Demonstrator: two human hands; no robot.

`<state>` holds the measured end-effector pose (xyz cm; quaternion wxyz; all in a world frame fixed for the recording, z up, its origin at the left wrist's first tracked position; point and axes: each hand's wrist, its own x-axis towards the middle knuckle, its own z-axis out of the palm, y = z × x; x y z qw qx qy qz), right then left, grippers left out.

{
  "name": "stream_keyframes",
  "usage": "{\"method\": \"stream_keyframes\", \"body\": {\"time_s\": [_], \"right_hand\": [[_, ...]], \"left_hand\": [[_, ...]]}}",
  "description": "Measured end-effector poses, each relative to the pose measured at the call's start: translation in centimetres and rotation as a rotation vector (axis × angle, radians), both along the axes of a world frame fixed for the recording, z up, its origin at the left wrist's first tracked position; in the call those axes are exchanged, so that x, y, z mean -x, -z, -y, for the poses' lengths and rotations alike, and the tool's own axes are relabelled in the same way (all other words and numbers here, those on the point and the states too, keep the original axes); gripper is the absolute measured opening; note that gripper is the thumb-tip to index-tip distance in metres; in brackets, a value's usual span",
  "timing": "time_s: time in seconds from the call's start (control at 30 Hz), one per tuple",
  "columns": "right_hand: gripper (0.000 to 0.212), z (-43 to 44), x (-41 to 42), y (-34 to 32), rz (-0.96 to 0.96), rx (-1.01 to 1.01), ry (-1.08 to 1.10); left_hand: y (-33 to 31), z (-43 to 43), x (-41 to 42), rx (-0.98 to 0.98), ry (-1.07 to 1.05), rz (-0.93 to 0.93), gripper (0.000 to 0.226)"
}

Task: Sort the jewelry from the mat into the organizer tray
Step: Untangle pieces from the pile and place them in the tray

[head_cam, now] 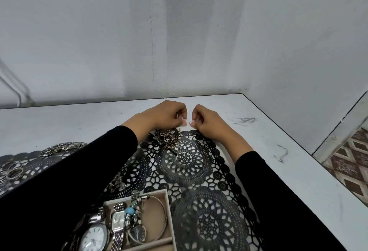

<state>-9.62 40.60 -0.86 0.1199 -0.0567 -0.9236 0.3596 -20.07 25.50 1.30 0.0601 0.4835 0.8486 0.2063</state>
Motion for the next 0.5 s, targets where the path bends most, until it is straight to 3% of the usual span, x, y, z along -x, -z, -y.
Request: {"method": "stream_keyframes", "body": {"time_s": [0.3,0.5], "right_hand": [[0.01,-0.5,-1.1,0.7,-0.184,0.433,0.098],[0.009,0.7,-2.4,-0.1,-0.204,0.757,0.161]], "left_hand": [[-0.1,1.1,-1.2,-0.196,-0.138,0.173,0.014],[-1.3,2.9,-3.1,-0.333,-0.224,0.274,0.007]]}}
